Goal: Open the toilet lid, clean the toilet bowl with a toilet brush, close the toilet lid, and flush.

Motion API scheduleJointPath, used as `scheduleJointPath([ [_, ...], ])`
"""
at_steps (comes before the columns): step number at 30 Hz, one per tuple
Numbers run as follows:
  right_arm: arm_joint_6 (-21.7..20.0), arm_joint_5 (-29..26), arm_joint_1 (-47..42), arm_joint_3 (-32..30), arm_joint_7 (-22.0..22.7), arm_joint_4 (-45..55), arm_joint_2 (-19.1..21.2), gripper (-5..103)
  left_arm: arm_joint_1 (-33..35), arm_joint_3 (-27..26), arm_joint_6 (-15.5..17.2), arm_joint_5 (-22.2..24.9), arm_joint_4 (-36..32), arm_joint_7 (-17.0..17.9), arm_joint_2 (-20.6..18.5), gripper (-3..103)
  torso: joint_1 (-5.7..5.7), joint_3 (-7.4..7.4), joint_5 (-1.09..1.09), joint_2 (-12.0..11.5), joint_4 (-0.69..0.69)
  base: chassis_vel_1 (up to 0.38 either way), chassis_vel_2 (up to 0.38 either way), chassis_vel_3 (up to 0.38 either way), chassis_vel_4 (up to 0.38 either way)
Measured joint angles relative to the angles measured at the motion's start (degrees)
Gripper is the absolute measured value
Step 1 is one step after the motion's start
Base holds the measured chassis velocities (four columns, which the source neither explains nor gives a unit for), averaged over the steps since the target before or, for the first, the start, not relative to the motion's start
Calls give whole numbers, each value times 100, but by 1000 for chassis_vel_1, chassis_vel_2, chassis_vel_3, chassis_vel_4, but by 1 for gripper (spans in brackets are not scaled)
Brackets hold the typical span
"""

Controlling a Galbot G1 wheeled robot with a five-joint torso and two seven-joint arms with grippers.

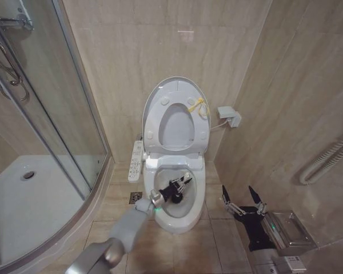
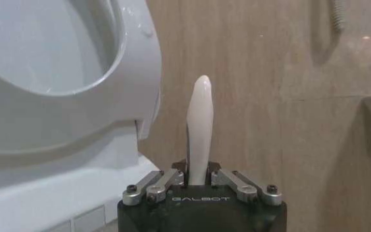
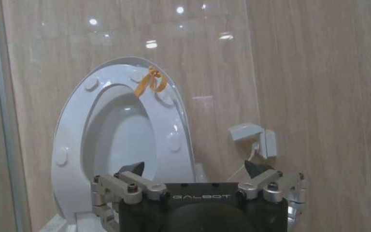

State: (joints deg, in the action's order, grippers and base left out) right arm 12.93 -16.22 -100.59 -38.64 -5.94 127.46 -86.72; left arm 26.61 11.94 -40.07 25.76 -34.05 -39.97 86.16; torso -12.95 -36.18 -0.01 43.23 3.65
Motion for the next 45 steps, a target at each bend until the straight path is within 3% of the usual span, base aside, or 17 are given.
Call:
scheduleJointPath([
  [14,0,0,0,0,0,0,1,100,360,260,383,727,-1096,542,-624,18,-1,-1,0,0,4,0,0,0,0],
  [22,0,0,0,0,0,0,0,100,1222,-131,682,1233,-2130,1145,-1268,18,0,0,-1,0,2,0,0,0,0],
  [28,0,0,0,0,0,0,0,100,1706,-455,807,1520,-2744,1368,-1515,18,0,0,0,0,3,0,0,0,0],
  [45,0,0,0,0,0,0,0,100,2773,-1149,969,1820,-3426,1690,-1576,18,0,0,1,0,0,0,0,0,0],
])
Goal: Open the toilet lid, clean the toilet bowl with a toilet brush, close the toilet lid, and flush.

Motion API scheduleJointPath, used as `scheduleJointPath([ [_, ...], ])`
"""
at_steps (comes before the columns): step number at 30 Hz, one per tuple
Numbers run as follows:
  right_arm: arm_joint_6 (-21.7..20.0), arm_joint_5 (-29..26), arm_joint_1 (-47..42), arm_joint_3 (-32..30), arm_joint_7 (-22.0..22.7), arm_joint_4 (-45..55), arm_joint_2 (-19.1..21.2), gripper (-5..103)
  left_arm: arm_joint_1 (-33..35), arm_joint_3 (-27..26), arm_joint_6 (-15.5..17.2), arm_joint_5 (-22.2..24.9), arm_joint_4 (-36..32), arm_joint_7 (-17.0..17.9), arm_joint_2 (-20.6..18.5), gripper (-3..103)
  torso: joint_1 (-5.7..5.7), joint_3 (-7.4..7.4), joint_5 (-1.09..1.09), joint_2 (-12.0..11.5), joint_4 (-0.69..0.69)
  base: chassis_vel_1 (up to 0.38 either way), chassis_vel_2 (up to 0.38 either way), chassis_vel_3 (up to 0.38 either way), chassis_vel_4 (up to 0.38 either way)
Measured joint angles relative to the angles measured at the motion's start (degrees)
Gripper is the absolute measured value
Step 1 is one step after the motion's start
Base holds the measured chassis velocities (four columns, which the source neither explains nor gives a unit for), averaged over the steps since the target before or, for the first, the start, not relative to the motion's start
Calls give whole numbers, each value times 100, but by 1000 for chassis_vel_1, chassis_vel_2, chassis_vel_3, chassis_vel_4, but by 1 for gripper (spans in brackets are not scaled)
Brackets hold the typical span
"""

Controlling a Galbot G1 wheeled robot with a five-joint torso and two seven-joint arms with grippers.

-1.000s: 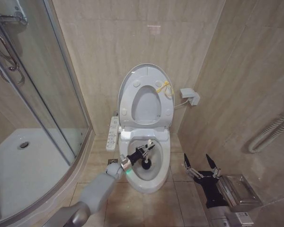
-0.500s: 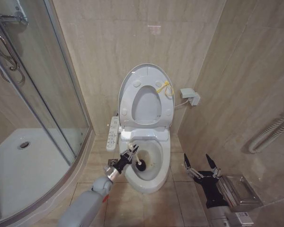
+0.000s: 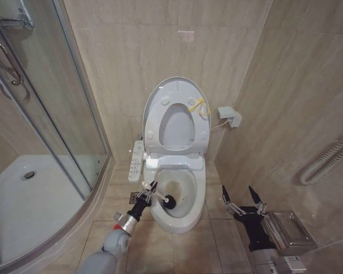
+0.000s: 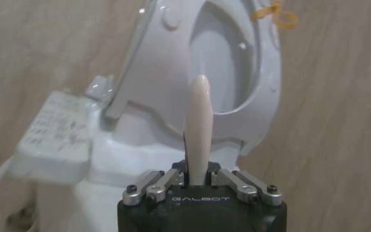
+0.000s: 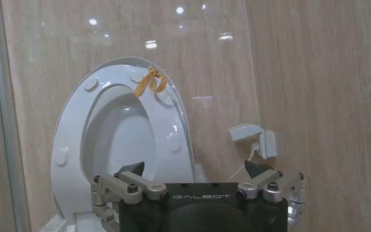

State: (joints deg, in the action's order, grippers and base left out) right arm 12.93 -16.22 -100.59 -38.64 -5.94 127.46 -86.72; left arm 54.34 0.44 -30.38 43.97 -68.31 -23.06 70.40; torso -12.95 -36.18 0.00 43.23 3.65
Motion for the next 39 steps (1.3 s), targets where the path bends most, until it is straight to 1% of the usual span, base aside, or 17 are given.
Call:
scheduleJointPath([
  [2,0,0,0,0,0,0,0,100,-12,0,11,92,55,47,30,18,0,0,0,0,0,0,0,0,0],
  [3,0,0,0,0,0,0,0,100,-79,15,46,242,145,121,80,18,0,0,-1,0,0,0,0,0,0],
  [5,0,0,0,0,0,0,0,100,-407,101,111,540,368,275,210,18,0,-1,0,0,1,0,0,0,0],
  [6,0,0,0,0,0,0,0,100,-407,101,111,540,368,275,210,18,0,-1,0,0,1,0,0,0,0],
  [8,0,0,0,0,0,0,0,100,-806,201,151,711,562,371,316,18,-1,-1,1,0,4,0,0,0,0],
  [10,0,0,0,0,0,0,0,100,-1133,328,176,791,704,424,400,18,-1,-1,1,0,4,0,0,0,0],
  [11,0,0,0,0,0,0,0,100,-1133,328,176,791,704,424,400,18,-1,-1,1,0,4,0,0,0,0],
  [13,0,0,0,0,0,0,0,100,-1499,474,182,833,889,439,506,18,-1,-1,2,0,3,0,0,0,0],
  [15,0,0,0,0,0,0,0,100,-1659,554,185,849,995,438,565,18,-1,-1,2,0,2,0,0,0,0],
  [17,0,0,0,0,0,0,0,100,-1913,708,193,858,1258,376,688,18,-1,-1,2,0,2,0,0,0,0],
  [23,0,0,0,0,0,0,0,100,-2126,1021,187,855,1708,201,844,18,-1,-1,2,-1,1,0,0,0,0],
  [27,0,0,0,0,0,0,0,100,-2281,1443,88,842,2131,-3,988,18,-1,-1,2,-1,1,0,0,0,0],
  [34,0,0,0,0,0,0,0,100,-2389,1665,12,945,2422,-132,1239,18,0,0,2,0,1,0,0,0,0],
  [35,0,0,0,0,0,0,0,100,-2397,1682,-14,897,2483,-174,1254,18,0,0,0,0,1,0,0,0,0],
  [37,0,0,0,0,0,0,0,100,-2436,1649,-141,480,2704,-355,1250,18,0,1,1,0,2,0,0,0,0],
  [38,0,0,0,0,0,0,0,100,-2436,1649,-141,480,2704,-355,1250,18,0,1,1,0,2,0,0,0,0],
  [39,0,0,0,0,0,0,0,100,-2442,1600,-196,174,2787,-450,1225,18,0,0,0,0,2,0,0,0,0],
])
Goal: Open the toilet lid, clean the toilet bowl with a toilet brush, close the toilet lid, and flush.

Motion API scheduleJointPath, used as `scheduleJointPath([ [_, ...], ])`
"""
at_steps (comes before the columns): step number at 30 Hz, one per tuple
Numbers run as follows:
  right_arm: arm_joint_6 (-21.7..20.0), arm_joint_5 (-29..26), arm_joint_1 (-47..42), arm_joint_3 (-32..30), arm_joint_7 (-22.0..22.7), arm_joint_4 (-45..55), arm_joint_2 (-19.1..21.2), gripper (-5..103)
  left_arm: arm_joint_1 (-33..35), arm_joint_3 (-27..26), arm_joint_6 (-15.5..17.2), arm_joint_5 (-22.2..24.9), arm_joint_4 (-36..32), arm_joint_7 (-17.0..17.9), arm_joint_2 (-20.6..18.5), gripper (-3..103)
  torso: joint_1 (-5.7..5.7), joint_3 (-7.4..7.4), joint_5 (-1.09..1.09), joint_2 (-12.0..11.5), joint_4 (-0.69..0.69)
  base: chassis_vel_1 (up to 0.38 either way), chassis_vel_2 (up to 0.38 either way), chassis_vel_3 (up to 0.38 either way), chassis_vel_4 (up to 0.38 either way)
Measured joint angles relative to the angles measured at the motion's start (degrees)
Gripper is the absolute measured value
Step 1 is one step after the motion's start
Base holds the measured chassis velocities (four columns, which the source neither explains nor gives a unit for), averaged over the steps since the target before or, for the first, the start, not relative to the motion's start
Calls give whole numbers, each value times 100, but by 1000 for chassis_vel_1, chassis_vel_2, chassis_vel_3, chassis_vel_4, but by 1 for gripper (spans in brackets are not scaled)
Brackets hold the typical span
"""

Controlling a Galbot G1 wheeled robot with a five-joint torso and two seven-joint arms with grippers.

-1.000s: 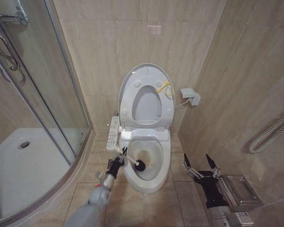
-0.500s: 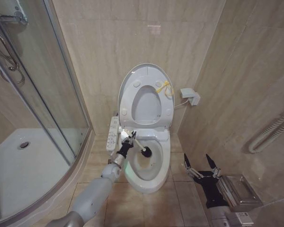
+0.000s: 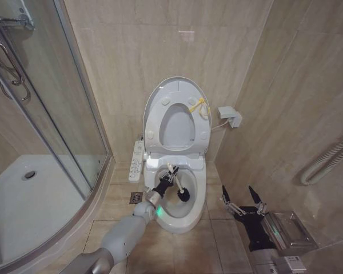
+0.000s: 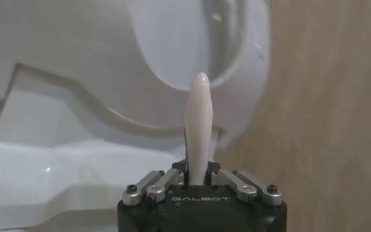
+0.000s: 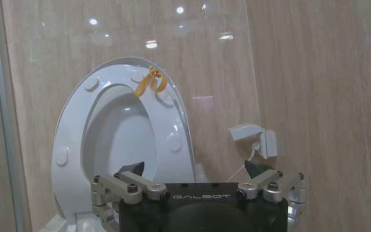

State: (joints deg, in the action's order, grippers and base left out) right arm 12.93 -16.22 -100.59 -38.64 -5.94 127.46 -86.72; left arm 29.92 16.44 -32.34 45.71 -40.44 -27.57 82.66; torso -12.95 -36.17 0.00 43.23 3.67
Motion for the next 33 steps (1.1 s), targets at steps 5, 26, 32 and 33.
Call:
scheduleJointPath([
  [5,0,0,0,0,0,0,0,100,-2,-214,-246,-1018,194,-247,-60,18,0,0,0,0,-1,0,0,0,0],
  [26,0,0,0,0,0,0,0,100,101,-397,-236,-854,-26,-204,55,18,0,-1,-2,0,0,0,0,0,0],
  [32,0,0,0,0,0,0,0,100,94,-542,-386,-1190,91,-275,118,18,-1,-1,-1,0,0,0,0,0,0],
  [33,0,0,0,0,0,0,0,100,94,-542,-386,-1190,91,-275,118,18,-1,-1,-1,0,0,0,0,0,0],
])
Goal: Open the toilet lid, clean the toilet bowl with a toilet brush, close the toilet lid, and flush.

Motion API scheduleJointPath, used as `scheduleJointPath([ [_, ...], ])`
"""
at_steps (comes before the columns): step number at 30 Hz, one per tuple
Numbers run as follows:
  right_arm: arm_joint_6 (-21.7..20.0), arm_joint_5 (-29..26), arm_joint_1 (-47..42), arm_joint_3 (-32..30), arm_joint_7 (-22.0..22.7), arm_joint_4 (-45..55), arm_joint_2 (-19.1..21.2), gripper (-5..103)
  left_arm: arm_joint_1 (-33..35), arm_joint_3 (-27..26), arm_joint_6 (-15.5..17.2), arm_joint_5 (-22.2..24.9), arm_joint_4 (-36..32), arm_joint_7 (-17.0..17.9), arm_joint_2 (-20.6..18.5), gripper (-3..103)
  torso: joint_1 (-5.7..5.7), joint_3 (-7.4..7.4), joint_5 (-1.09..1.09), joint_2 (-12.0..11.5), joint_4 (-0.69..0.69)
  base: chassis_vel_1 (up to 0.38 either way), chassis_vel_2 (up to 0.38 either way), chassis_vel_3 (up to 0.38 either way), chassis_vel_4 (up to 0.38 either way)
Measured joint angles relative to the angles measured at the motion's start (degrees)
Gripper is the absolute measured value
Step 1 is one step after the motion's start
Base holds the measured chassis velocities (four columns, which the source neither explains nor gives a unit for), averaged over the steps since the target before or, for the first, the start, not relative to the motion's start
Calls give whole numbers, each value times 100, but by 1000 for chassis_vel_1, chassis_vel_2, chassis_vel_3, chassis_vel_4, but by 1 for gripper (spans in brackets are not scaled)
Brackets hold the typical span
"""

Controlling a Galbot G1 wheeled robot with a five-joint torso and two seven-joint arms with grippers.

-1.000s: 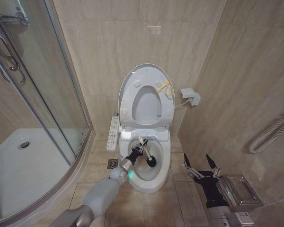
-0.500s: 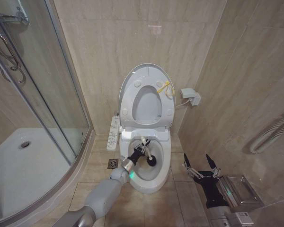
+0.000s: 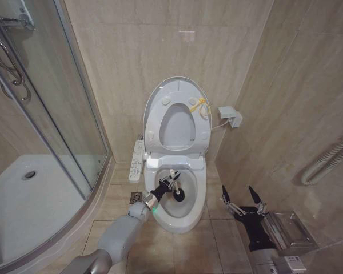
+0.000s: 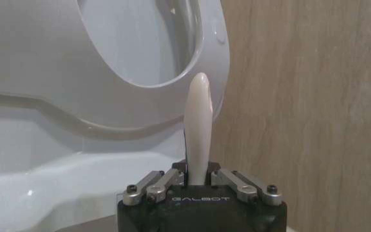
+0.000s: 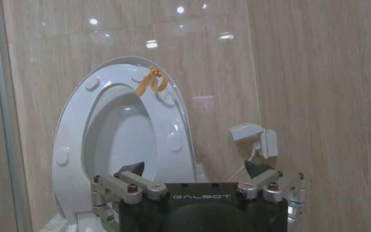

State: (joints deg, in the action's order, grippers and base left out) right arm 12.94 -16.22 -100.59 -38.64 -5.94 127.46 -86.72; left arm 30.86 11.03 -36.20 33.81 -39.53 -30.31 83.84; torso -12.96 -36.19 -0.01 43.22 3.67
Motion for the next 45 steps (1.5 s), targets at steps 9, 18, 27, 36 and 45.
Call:
scheduleJointPath([
  [9,0,0,0,0,0,0,0,100,45,276,303,1290,-542,182,135,18,-1,1,2,0,0,0,0,0,0],
  [18,0,0,0,0,0,0,0,100,25,-135,-100,-249,-22,35,-48,18,-1,0,0,0,-1,0,0,0,0],
  [27,0,0,0,0,0,0,0,100,43,-47,-61,272,-207,32,51,18,0,1,0,0,2,0,0,0,0],
  [36,0,0,0,0,0,0,0,100,33,124,66,603,-178,-118,65,18,0,1,1,0,0,0,0,0,0],
  [45,0,0,0,0,0,0,0,100,-16,-360,-414,-915,227,-436,4,18,0,0,0,0,-1,0,0,0,0],
])
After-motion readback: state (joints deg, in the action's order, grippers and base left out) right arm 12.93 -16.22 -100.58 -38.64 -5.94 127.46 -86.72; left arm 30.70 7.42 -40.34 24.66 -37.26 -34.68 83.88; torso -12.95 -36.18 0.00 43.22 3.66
